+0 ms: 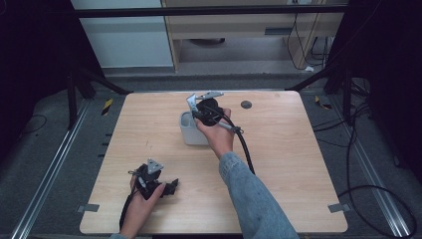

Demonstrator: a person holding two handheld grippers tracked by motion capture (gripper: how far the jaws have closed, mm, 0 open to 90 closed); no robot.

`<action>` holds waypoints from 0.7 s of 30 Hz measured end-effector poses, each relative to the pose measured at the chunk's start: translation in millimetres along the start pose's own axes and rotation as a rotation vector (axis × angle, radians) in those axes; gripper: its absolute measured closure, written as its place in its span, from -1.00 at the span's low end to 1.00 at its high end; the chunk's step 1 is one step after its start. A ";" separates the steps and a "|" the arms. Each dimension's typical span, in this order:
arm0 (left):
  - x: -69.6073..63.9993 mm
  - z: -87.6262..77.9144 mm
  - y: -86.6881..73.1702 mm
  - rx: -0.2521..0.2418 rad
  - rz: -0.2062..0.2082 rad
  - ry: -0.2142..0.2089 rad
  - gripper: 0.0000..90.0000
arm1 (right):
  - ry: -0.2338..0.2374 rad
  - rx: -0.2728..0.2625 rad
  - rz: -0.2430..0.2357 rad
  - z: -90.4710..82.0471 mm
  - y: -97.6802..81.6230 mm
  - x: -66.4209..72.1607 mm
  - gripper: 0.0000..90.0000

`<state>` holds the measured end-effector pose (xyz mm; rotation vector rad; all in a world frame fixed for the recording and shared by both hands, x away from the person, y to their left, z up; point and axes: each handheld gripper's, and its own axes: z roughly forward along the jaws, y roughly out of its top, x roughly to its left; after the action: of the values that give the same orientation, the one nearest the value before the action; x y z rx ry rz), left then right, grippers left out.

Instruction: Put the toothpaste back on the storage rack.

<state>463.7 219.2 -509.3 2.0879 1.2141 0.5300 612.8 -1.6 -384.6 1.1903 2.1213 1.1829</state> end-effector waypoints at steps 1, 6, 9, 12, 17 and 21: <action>0.0 0.0 0.0 0.000 0.000 0.000 -1.00 | 0.001 -0.001 0.002 -0.9 -0.2 -0.5 0.40; -0.1 0.0 0.0 0.000 -0.002 -0.001 -1.00 | -0.011 -0.003 -0.021 -6.3 -3.9 2.0 0.25; -0.2 0.0 -0.1 0.000 -0.002 -0.001 -1.00 | -0.019 -0.002 -0.036 -9.4 -4.3 3.2 0.23; -0.1 0.0 -0.1 0.000 -0.001 -0.001 -1.00 | -0.031 -0.002 -0.041 -15.6 -4.5 2.0 0.17; 0.1 -0.1 -0.2 0.000 0.001 -0.003 -1.00 | -0.031 -0.005 -0.020 -24.0 -4.1 -2.8 -0.03; 0.2 -0.2 -0.2 0.000 0.001 -0.004 -1.00 | -0.019 -0.015 -0.023 -31.6 -8.0 -4.8 -0.25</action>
<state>463.5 219.5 -509.3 2.0891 1.2110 0.5265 589.6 -22.5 -374.4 1.1635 2.1030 1.1710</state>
